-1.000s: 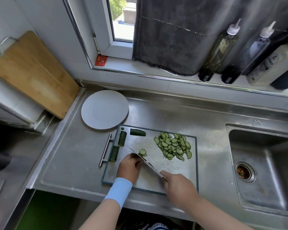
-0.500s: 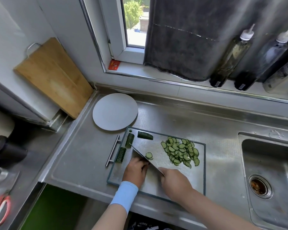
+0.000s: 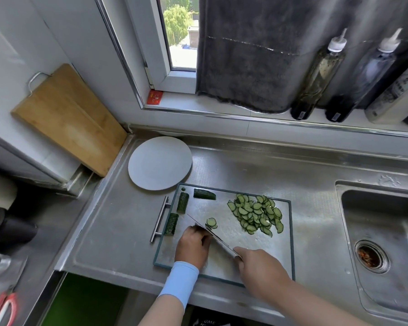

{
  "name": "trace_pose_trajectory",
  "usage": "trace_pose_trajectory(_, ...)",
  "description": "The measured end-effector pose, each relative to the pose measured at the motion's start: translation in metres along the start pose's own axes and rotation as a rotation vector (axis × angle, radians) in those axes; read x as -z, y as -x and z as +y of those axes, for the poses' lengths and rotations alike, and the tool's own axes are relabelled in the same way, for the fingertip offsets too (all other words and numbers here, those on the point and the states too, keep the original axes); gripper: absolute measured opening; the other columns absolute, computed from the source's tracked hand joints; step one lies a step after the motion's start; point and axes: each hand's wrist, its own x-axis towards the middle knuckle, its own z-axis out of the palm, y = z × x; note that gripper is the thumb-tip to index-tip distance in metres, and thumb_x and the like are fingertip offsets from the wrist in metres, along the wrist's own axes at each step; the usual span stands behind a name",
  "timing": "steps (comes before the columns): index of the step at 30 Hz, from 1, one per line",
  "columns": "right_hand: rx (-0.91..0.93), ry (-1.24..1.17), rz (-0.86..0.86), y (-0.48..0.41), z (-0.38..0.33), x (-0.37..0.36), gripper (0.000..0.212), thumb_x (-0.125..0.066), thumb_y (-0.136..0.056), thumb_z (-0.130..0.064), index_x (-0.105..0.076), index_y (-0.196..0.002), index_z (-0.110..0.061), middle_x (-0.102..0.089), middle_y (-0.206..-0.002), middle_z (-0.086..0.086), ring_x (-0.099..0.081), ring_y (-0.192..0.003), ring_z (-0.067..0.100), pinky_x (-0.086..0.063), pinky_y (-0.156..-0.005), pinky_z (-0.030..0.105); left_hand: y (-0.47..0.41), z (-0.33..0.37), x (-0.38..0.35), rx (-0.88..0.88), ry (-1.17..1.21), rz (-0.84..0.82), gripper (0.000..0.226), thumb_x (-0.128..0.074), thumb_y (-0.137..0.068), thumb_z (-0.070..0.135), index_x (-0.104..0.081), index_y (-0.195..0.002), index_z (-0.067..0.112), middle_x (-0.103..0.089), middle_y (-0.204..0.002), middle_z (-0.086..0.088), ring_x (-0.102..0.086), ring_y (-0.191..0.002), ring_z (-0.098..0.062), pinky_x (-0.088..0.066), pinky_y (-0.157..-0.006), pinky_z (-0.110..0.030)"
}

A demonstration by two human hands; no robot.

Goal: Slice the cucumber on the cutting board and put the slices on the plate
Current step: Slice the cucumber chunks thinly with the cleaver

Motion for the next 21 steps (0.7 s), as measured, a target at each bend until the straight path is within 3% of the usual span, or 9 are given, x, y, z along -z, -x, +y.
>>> trace_pose_trajectory(5,-0.016,-0.015,0.001,0.008,0.004,-0.001,0.013,-0.038,-0.095,-0.017,-0.046,-0.086,-0.018,-0.053,-0.07,0.004,-0.04,-0.06,0.019,-0.029,-0.051,0.03,0.001,0.003,0.002,0.006,0.012,0.02,0.02,-0.084,-0.065,0.004,-0.074,-0.075,0.018,-0.066,-0.077,-0.001,-0.064,-0.073,-0.02,-0.046,-0.068,-0.018)
trace_pose_trajectory(12,-0.016,-0.048,-0.061,-0.015,-0.01,0.0,0.024,-0.038,-0.096,-0.016,-0.044,-0.076,-0.028,-0.051,-0.069,-0.006,-0.048,-0.068,0.02,-0.033,-0.053,0.027,0.002,-0.004,-0.004,0.004,0.047,0.036,0.022,-0.085,-0.064,0.003,-0.075,-0.077,0.019,-0.066,-0.076,0.0,-0.063,-0.075,-0.02,-0.045,-0.071,-0.02)
trace_pose_trajectory(16,-0.01,-0.045,-0.055,-0.025,-0.016,-0.002,0.019,-0.038,-0.094,-0.017,-0.049,-0.084,-0.029,-0.052,-0.071,-0.006,-0.051,-0.074,0.024,-0.036,-0.056,0.031,0.003,-0.005,-0.007,-0.013,0.074,0.067,0.024,-0.083,-0.063,0.0,-0.075,-0.078,0.017,-0.066,-0.079,-0.002,-0.061,-0.079,-0.021,-0.04,-0.075,-0.016)
trace_pose_trajectory(21,-0.012,-0.02,-0.035,-0.025,-0.017,-0.004,0.017,-0.039,-0.095,-0.02,-0.054,-0.092,-0.027,-0.058,-0.077,-0.003,-0.054,-0.075,0.025,-0.045,-0.064,0.034,0.006,-0.006,-0.011,-0.008,0.094,0.1,0.023,-0.083,-0.065,0.0,-0.074,-0.08,0.015,-0.065,-0.082,-0.004,-0.053,-0.084,-0.016,-0.043,-0.074,-0.021)
